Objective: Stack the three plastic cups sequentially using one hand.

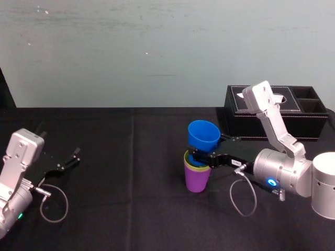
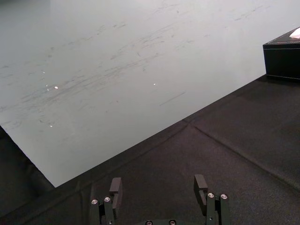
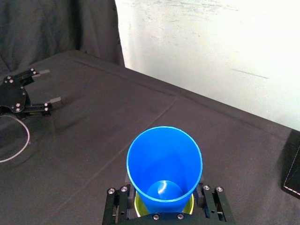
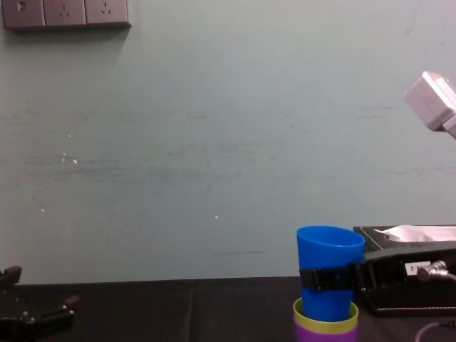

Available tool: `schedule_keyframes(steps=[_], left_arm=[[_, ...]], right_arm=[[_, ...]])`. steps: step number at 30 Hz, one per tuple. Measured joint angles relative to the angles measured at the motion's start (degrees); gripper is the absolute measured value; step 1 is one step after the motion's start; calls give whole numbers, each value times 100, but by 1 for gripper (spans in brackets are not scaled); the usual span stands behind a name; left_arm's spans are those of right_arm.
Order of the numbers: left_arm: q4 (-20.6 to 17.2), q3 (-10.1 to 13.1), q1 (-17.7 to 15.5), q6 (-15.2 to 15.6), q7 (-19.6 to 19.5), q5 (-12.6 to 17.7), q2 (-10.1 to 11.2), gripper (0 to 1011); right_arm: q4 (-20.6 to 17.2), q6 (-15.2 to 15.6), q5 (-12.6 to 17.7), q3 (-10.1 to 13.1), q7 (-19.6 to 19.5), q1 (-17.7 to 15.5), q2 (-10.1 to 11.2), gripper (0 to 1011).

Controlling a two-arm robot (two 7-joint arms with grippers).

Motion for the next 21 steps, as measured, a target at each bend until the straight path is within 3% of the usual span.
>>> schedule_keyframes(steps=[21], left_arm=[[0,0,0,0,0,0,0,1000]], right_arm=[[246,-124,-123,-95,14,9,-100,708]])
